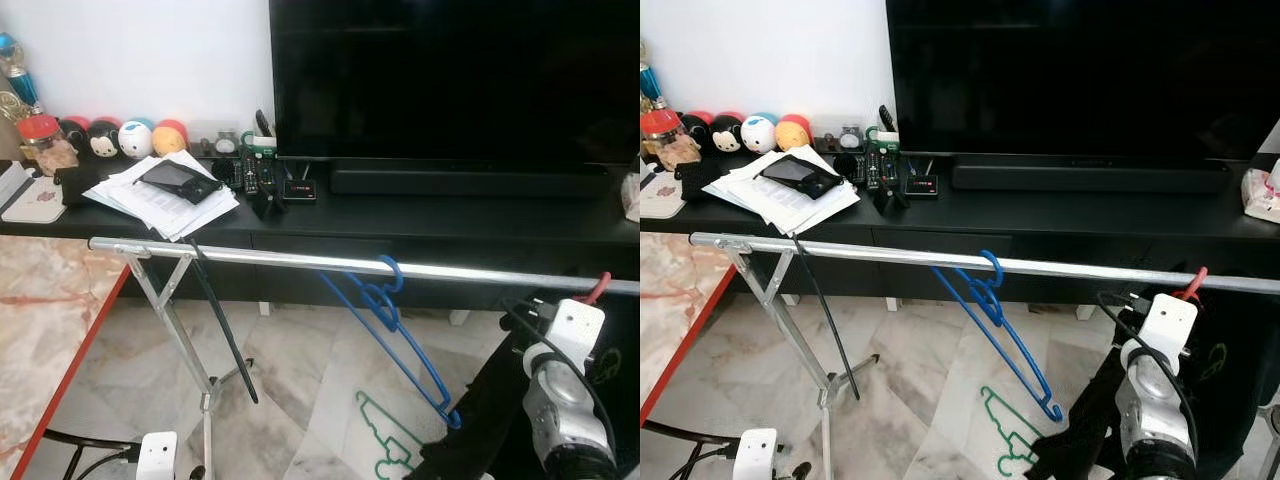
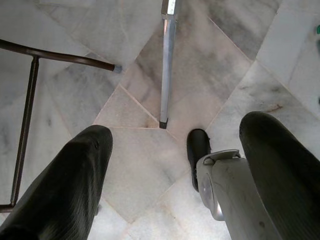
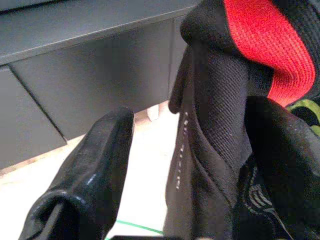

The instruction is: Hang hanger

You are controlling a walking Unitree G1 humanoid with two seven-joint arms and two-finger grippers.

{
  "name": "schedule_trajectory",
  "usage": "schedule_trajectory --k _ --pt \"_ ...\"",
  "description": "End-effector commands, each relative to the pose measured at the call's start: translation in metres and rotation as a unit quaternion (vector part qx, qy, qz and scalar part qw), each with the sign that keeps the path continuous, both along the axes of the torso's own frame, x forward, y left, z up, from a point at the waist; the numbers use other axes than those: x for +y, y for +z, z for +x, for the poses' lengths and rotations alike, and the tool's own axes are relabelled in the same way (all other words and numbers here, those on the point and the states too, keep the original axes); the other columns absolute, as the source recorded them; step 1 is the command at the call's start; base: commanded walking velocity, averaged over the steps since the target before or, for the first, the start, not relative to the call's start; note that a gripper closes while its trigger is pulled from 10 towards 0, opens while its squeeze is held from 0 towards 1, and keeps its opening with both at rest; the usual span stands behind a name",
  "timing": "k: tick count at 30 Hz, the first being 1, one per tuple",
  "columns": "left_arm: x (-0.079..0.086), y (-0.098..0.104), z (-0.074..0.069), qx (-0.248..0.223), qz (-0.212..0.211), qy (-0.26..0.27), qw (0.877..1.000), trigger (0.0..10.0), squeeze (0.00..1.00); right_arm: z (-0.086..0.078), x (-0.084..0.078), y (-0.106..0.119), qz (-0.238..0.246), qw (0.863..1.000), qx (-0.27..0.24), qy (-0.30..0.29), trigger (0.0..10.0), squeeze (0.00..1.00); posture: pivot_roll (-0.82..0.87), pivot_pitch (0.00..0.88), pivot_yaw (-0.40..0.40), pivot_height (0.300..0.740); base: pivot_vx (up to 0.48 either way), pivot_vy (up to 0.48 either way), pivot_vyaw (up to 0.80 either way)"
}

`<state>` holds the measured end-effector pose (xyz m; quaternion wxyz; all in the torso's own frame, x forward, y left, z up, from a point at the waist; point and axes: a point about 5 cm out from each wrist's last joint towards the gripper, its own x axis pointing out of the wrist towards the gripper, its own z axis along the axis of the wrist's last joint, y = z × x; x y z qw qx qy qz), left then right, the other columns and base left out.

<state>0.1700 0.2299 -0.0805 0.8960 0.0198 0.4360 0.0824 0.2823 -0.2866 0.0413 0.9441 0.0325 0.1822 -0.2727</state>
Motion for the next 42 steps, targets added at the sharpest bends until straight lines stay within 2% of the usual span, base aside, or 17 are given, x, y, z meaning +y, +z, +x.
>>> schedule_trajectory --k 1,8,14,16,20,23,28,34,35,36,42 --pt "-0.003 -0.002 -0.003 0.010 -0.003 -0.012 1.000 10.0 0.00 0.000 -0.005 0.000 -0.001 1.000 0.002 -0.016 10.0 0.00 -0.09 0.018 -0.020 0.740 0.000 0.000 0.00" --pt "-0.006 -0.002 -0.003 0.007 -0.009 -0.015 1.000 10.0 0.00 -0.004 -0.009 -0.004 -0.010 0.999 0.006 -0.032 10.0 0.00 -0.09 0.020 -0.020 0.740 0.000 0.000 0.00" --pt "-0.008 -0.003 -0.002 0.004 -0.012 -0.017 1.000 10.0 0.00 -0.002 -0.012 0.002 -0.019 0.999 -0.016 -0.034 10.0 0.00 -0.10 0.020 -0.021 0.740 0.000 0.000 0.00" --pt "-0.009 -0.003 -0.002 0.002 -0.015 -0.017 1.000 10.0 0.00 0.002 -0.010 0.008 -0.038 0.999 -0.032 -0.018 10.0 0.00 -0.10 0.020 -0.021 0.740 0.000 0.000 0.00" --pt "-0.009 -0.002 -0.001 0.002 -0.016 -0.017 1.000 10.0 0.00 0.004 -0.006 0.010 -0.042 0.998 -0.039 -0.006 10.0 0.00 -0.10 0.020 -0.021 0.740 0.000 0.000 0.00" --pt "-0.010 -0.003 -0.001 0.003 -0.018 -0.018 1.000 10.0 0.00 0.004 -0.002 0.008 -0.042 0.998 -0.037 0.001 10.0 0.00 -0.09 0.012 -0.022 0.740 0.000 0.000 0.00" --pt "-0.010 -0.003 -0.002 0.005 -0.021 -0.019 1.000 10.0 0.00 0.001 0.001 -0.002 -0.031 0.999 -0.003 0.018 10.0 0.00 -0.09 0.011 -0.022 0.740 0.000 0.000 0.00" --pt "-0.012 -0.004 -0.002 0.007 -0.029 -0.022 0.999 10.0 0.00 0.002 0.003 -0.004 -0.023 0.999 0.002 0.026 10.0 0.00 -0.09 0.006 -0.022 0.740 0.000 0.000 0.00" --pt "-0.012 -0.004 -0.002 0.008 -0.030 -0.023 0.999 10.0 0.00 0.002 0.003 -0.004 -0.020 0.999 0.003 0.025 7.5 0.00 -0.09 0.006 -0.022 0.740 0.000 0.000 0.00" --pt "-0.013 -0.004 -0.002 0.009 -0.033 -0.023 0.999 10.0 0.00 0.002 0.003 -0.005 -0.017 1.000 0.004 0.022 0.0 0.00 -0.09 0.006 -0.022 0.740 0.000 0.000 0.00" --pt "-0.014 -0.004 -0.003 0.010 -0.038 -0.024 0.999 10.0 0.00 0.002 0.003 -0.006 -0.014 1.000 0.009 0.021 0.0 0.00 -0.09 0.010 -0.023 0.740 0.000 0.000 0.00"
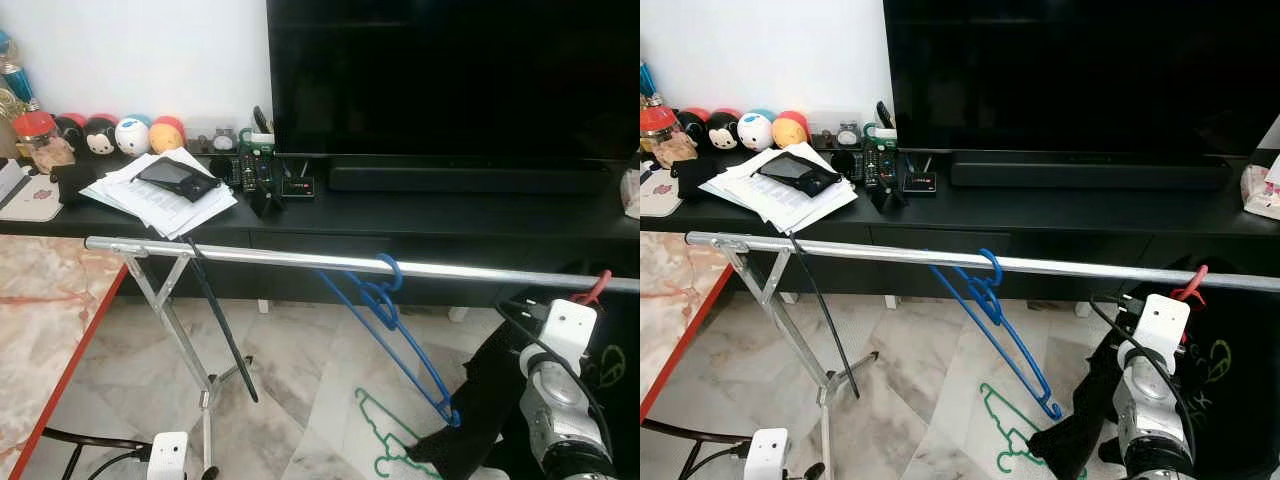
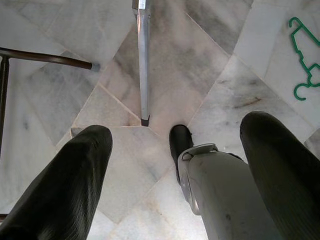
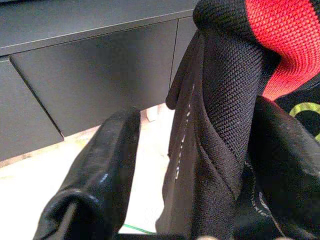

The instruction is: Hang hanger

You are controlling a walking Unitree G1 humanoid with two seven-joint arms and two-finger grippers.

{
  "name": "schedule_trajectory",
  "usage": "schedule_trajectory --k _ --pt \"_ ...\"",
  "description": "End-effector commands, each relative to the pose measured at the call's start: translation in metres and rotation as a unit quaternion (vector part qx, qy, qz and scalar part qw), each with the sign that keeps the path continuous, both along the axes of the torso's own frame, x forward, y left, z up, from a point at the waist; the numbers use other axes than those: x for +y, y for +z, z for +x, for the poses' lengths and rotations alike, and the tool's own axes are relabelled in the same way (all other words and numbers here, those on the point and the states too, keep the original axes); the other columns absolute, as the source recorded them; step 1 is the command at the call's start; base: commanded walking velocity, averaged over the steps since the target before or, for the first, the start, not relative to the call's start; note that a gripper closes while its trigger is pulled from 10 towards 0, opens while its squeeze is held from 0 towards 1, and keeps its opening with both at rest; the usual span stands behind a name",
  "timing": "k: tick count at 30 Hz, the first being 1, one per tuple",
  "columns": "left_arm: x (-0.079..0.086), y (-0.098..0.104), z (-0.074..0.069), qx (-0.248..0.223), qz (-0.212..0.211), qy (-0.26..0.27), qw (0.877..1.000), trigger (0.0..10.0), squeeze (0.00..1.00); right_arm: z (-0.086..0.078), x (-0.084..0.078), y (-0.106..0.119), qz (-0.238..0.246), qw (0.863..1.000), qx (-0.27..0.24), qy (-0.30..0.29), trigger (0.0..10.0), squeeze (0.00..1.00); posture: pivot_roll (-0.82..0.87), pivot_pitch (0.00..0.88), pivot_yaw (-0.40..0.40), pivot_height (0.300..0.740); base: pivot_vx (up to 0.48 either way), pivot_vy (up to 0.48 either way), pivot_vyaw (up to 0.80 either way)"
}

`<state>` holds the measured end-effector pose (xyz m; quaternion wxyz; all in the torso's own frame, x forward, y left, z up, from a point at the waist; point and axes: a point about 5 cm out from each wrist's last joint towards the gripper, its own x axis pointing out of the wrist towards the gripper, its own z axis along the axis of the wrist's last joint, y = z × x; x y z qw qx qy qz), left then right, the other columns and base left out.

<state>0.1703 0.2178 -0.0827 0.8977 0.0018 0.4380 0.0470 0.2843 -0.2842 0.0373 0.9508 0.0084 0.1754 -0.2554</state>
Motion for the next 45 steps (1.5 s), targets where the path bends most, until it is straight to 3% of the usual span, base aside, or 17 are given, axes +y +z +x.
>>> schedule_trajectory --k 1,23,38,45 --pt "-0.002 -0.002 -0.004 0.010 -0.007 -0.001 1.000 10.0 0.00 0.000 0.000 -0.003 0.009 1.000 0.012 -0.002 0.0 0.00 -0.09 0.010 -0.023 0.740 0.000 0.000 0.00" --pt "0.000 -0.002 -0.004 0.009 -0.012 0.000 1.000 10.0 0.00 -0.003 -0.003 -0.009 0.016 1.000 0.024 -0.001 0.0 0.00 -0.09 0.018 -0.025 0.740 0.000 0.000 0.00" --pt "-0.001 -0.001 -0.003 0.005 -0.013 -0.002 1.000 10.0 0.00 -0.012 -0.005 -0.003 -0.023 1.000 -0.005 0.008 0.0 0.00 -0.10 0.019 -0.026 0.740 0.000 0.000 0.00" --pt "-0.001 -0.001 -0.002 0.005 -0.011 -0.002 1.000 10.0 0.00 -0.012 0.010 0.004 -0.022 0.997 -0.055 0.041 0.0 0.00 -0.10 0.021 -0.027 0.740 0.000 0.000 0.00"
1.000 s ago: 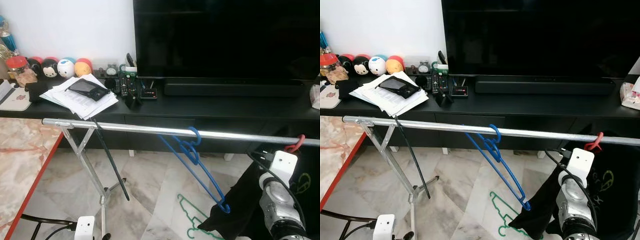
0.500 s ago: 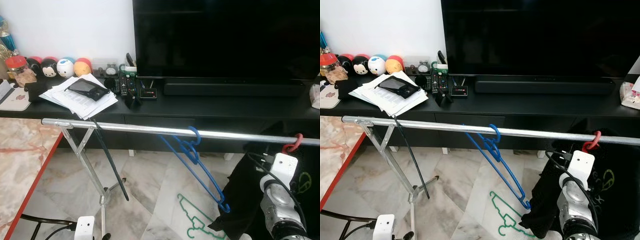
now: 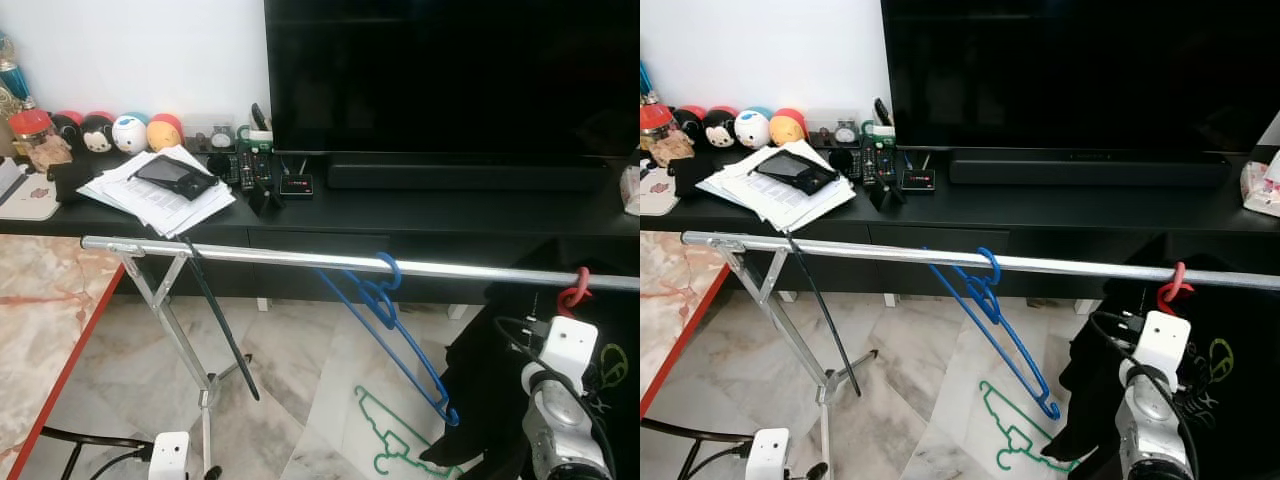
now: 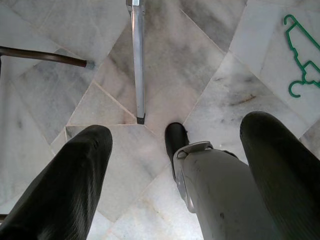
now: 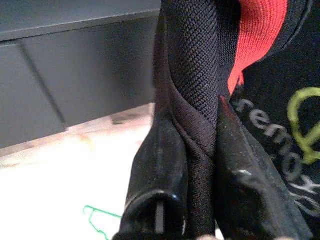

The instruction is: Hang hanger

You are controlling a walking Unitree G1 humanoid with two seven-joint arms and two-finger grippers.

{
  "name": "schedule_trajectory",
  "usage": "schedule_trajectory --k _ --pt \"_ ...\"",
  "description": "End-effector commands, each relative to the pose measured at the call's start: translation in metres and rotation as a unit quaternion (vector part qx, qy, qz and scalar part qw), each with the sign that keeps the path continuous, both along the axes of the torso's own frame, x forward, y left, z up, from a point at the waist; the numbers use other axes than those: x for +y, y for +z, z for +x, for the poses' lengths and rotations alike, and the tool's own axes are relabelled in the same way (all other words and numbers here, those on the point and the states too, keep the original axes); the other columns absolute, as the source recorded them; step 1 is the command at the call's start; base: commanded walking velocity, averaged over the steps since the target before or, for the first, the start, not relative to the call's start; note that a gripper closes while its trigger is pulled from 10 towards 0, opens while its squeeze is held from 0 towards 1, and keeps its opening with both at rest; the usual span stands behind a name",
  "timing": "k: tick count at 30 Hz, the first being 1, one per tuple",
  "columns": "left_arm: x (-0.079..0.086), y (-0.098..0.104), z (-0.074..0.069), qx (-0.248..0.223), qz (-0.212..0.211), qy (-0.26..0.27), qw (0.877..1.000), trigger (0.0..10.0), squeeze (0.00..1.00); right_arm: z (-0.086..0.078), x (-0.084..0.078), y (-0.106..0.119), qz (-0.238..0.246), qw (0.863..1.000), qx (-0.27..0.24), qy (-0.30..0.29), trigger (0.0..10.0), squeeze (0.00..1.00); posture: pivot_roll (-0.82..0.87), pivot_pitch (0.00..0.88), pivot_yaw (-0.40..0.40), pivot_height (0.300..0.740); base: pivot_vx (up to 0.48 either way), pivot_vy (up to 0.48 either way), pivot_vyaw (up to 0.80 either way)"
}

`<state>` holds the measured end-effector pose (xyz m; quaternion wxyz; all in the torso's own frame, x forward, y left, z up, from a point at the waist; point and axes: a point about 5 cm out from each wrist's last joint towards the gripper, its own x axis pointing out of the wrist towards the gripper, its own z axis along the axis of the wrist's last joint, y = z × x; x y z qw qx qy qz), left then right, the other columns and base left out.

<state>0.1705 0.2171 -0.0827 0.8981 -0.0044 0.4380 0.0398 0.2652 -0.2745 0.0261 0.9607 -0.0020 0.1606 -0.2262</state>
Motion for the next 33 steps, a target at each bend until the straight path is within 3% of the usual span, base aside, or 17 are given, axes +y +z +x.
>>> schedule_trajectory --k 1,11,18,24,33 --pt "0.000 -0.001 -0.002 0.005 -0.002 0.002 1.000 10.0 0.00 0.007 0.002 0.017 -0.011 0.999 -0.052 0.013 0.0 0.00 -0.10 0.021 -0.027 0.740 0.000 0.000 0.00" --pt "0.001 -0.001 -0.003 0.007 0.001 0.000 1.000 10.0 0.00 0.004 0.006 0.032 -0.009 0.994 -0.105 0.032 0.0 0.00 -0.10 0.024 -0.025 0.740 0.000 0.000 0.00" --pt "0.001 -0.002 -0.004 0.009 0.002 -0.001 1.000 10.0 0.00 -0.009 0.011 0.023 -0.007 0.996 -0.086 0.037 0.0 0.00 -0.10 0.024 -0.028 0.740 0.000 0.000 0.00" --pt "0.004 -0.002 -0.005 0.008 0.013 0.004 1.000 10.0 0.00 -0.032 0.020 0.010 0.008 0.997 -0.070 0.041 0.0 0.00 -0.09 0.028 -0.026 0.740 0.000 0.000 0.00" --pt "0.006 -0.001 -0.006 -0.001 0.034 0.004 0.999 10.0 0.00 -0.043 0.023 -0.002 0.017 0.998 -0.051 0.040 0.0 0.00 -0.09 0.014 -0.021 0.740 0.000 0.000 0.00"
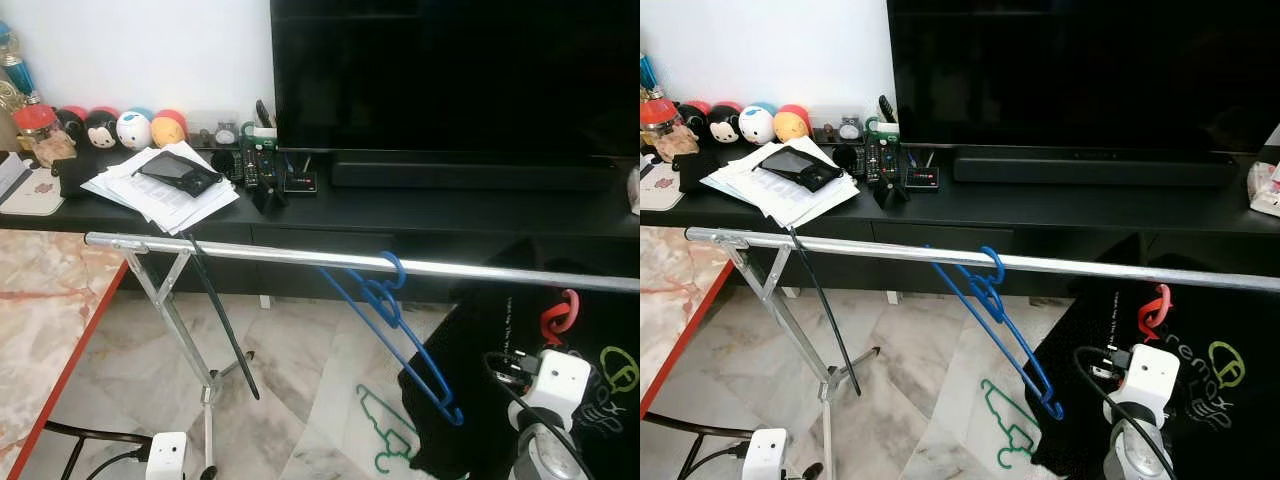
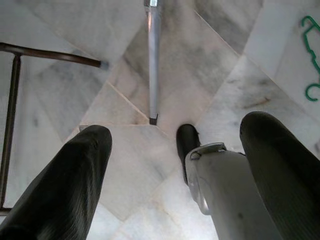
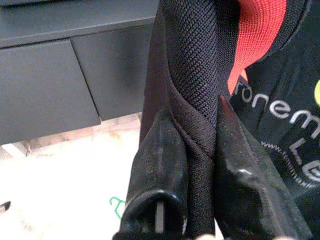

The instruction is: Hang hanger

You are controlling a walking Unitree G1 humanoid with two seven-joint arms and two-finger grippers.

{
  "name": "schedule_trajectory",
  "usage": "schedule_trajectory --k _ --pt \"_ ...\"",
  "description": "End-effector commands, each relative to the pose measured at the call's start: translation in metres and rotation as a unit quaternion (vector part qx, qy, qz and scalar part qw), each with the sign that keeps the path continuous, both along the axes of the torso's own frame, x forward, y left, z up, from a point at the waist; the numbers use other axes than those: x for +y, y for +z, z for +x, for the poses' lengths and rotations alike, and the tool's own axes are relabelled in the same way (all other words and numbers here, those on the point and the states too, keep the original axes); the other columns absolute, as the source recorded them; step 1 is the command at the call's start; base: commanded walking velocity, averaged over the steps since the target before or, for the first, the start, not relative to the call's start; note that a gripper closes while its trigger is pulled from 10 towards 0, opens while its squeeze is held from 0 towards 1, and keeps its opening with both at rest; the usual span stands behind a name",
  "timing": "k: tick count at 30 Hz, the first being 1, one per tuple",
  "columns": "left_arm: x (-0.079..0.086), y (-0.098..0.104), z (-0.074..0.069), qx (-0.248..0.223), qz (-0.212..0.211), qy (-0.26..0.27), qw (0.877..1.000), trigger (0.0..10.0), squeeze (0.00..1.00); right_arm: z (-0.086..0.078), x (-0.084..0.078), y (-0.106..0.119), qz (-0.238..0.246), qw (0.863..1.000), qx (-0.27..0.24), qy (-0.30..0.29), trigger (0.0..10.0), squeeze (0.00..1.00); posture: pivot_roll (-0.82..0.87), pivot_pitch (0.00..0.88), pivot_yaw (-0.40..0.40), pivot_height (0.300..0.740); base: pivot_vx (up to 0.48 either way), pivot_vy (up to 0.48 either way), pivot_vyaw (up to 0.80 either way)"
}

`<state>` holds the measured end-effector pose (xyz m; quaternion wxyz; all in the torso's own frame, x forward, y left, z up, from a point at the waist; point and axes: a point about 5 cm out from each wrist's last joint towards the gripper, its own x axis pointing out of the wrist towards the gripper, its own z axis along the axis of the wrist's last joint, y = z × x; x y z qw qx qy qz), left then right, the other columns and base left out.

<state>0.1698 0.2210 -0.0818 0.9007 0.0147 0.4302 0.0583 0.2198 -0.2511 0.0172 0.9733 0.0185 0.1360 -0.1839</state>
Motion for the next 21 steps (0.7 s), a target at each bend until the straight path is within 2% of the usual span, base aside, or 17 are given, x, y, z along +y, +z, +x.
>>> schedule_trajectory --k 1,3,4,5,6,13,21 --pt "0.0020 -0.0016 -0.0049 0.006 0.010 -0.003 1.000 10.0 0.00 0.0008 -0.0011 0.0051 -0.001 1.000 -0.019 -0.002 0.0 0.00 -0.09 0.014 -0.021 0.740 0.000 0.000 0.00" --pt "0.0026 -0.0017 -0.0053 0.007 0.013 -0.002 1.000 10.0 0.00 -0.0003 -0.0018 0.0037 0.001 1.000 -0.017 -0.004 0.0 0.00 -0.09 0.005 -0.019 0.740 0.000 0.000 0.00" --pt "0.0031 -0.0021 -0.0061 0.009 0.013 0.001 1.000 10.0 0.00 -0.0009 -0.0023 0.0027 0.002 1.000 -0.015 -0.006 7.3 0.00 -0.09 0.000 -0.019 0.740 0.000 0.000 0.00" --pt "0.0031 -0.0021 -0.0061 0.009 0.013 0.001 1.000 10.0 0.00 -0.0009 -0.0023 0.0027 0.002 1.000 -0.015 -0.006 7.3 0.00 -0.09 0.000 -0.019 0.740 0.000 0.000 0.00" --pt "0.0035 -0.0027 -0.0073 0.012 0.013 0.006 1.000 10.0 0.00 -0.0010 -0.0035 0.0019 0.003 1.000 -0.013 -0.007 10.0 0.00 -0.09 0.000 -0.022 0.740 0.000 0.000 0.00" --pt "0.0031 -0.0047 -0.0113 0.020 0.007 0.019 1.000 10.0 0.00 0.0008 -0.0072 0.0014 0.013 1.000 -0.012 -0.014 10.0 0.00 -0.09 0.000 -0.026 0.740 0.000 0.000 0.00" --pt "0.0041 -0.0055 -0.0140 0.021 0.006 0.020 1.000 10.0 0.00 -0.0002 -0.0015 -0.0021 0.025 1.000 -0.009 -0.013 10.0 0.00 -0.08 0.000 -0.018 0.740 0.000 0.000 0.00"
